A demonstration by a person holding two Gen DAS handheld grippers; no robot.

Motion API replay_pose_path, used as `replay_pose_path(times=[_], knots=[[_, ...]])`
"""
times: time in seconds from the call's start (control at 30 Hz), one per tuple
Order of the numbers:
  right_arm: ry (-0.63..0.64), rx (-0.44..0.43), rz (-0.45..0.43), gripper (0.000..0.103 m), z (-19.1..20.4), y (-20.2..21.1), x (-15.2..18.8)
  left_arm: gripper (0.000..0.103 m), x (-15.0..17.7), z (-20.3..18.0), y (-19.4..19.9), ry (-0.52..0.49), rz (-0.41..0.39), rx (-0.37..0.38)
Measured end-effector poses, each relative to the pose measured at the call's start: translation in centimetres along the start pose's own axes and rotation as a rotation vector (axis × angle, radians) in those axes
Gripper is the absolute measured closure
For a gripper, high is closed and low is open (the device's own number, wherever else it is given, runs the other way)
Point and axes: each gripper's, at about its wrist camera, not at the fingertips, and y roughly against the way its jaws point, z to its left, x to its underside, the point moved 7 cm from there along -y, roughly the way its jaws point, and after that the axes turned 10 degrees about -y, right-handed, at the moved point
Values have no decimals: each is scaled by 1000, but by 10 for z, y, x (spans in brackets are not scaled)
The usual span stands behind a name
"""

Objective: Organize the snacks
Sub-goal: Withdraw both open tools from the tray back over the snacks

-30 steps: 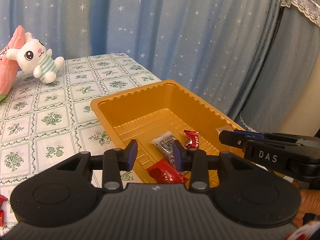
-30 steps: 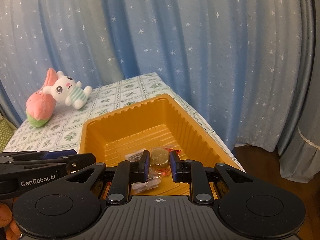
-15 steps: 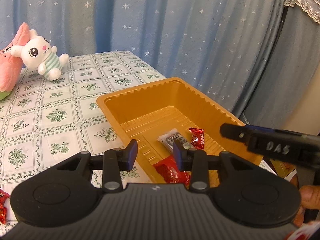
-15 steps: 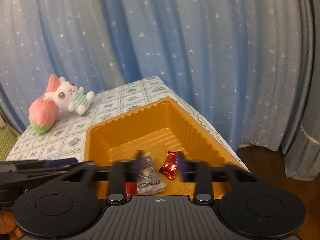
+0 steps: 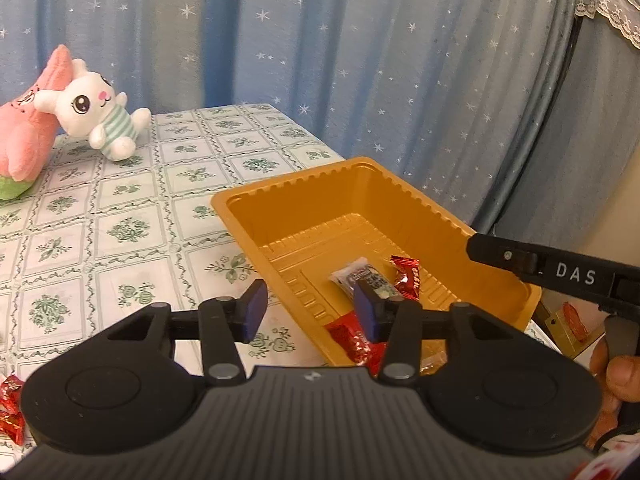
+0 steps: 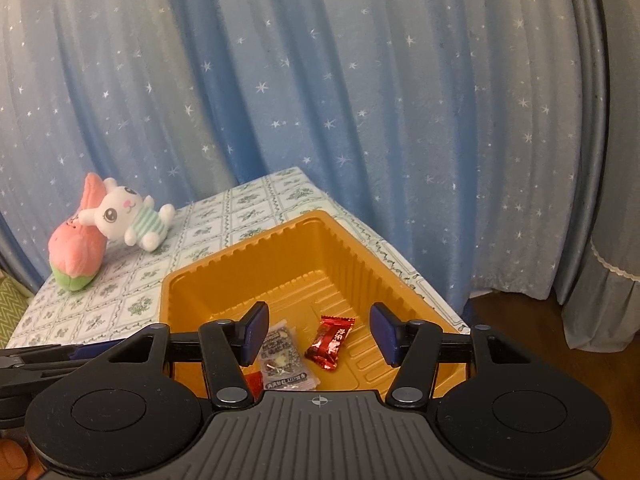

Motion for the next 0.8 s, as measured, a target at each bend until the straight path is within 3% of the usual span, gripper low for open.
replay_pose_path(times=[0.33, 0.8], knots=[[19, -27, -3, 47, 17, 2, 3, 49, 11, 28, 26, -3, -9, -73], [131, -135, 39, 47, 92, 1, 36, 41, 43, 81, 77, 39, -16, -173]])
